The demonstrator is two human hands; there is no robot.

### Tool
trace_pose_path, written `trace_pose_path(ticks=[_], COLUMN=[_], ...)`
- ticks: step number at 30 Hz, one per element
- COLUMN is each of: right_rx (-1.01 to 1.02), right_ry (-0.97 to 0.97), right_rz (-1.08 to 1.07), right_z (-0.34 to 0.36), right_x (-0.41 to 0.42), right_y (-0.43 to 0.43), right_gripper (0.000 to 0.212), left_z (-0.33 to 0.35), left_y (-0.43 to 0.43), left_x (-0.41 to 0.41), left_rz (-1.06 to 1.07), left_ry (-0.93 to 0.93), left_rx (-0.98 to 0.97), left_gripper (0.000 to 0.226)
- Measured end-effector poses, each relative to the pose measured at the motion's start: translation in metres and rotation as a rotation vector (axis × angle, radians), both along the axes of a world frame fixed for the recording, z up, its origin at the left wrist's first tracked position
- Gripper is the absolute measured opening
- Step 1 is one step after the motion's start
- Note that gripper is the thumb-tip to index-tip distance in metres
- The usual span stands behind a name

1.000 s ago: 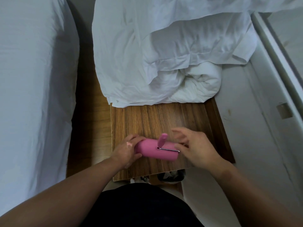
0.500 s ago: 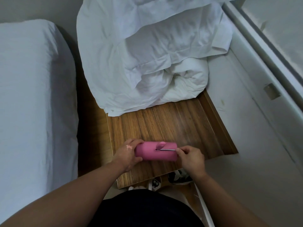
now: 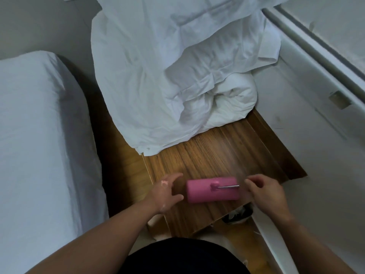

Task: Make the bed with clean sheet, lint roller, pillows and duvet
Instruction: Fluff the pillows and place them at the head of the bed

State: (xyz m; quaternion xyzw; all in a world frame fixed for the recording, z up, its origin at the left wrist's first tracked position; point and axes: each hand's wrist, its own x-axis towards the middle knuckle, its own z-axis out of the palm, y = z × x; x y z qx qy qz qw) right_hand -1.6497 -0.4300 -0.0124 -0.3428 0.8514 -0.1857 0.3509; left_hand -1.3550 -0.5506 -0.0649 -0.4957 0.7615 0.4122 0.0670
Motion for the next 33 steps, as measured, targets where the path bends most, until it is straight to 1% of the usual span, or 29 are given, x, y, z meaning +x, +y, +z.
trace_pose_path(ticks=[3, 6, 9, 11, 14, 17, 19, 22, 24, 27, 29, 31, 33], right_rx=[-0.083, -0.177, -0.337, -0.443, -0.598, -0.751, -0.799, -0.766, -0.707, -0.599, -0.511, -0.444, -0.398], right_ry=[0.147, 0.248, 0.331, 0.37, 0.392, 0.446, 0.53, 0.65, 0.705, 0.756, 0.756, 0.7, 0.641], right_rz=[-0.05, -0.12, -0.167, -0.162, -0.181, -0.178, -0.14, -0.088, -0.063, -0.045, -0.027, -0.004, 0.023], right_z=[0.044, 0.09, 0.136, 0.163, 0.207, 0.251, 0.275, 0.303, 0.318, 0.336, 0.349, 0.363, 0.377], right_x=[0.027, 0.065, 0.1, 0.117, 0.13, 0.133, 0.128, 0.112, 0.093, 0.057, 0.032, 0.009, -0.012], right_y=[-0.019, -0.061, -0.12, -0.157, -0.206, -0.251, -0.279, -0.322, -0.353, -0.401, -0.433, -0.462, -0.487], right_gripper=[0.011, 0.008, 0.013, 0.018, 0.031, 0.042, 0.049, 0.058, 0.063, 0.073, 0.08, 0.091, 0.105], left_z=[0.006, 0.018, 0.049, 0.082, 0.142, 0.202, 0.236, 0.276, 0.297, 0.321, 0.331, 0.339, 0.343], left_y=[-0.039, -0.096, -0.169, -0.217, -0.281, -0.326, -0.346, -0.373, -0.39, -0.418, -0.438, -0.457, -0.471], left_x=[0.048, 0.105, 0.145, 0.153, 0.138, 0.104, 0.08, 0.048, 0.029, 0.003, -0.012, -0.029, -0.046], left_rz=[0.046, 0.111, 0.208, 0.262, 0.292, 0.292, 0.304, 0.313, 0.301, 0.276, 0.305, 0.357, 0.422], left_ry=[0.095, 0.16, 0.215, 0.287, 0.451, 0.6, 0.691, 0.744, 0.728, 0.671, 0.666, 0.662, 0.7], left_rx=[-0.004, -0.013, -0.073, -0.152, -0.22, -0.153, -0.085, -0.079, -0.116, -0.206, -0.211, -0.188, -0.159], left_gripper=[0.057, 0.043, 0.032, 0.028, 0.031, 0.038, 0.056, 0.087, 0.098, 0.098, 0.1, 0.105, 0.103])
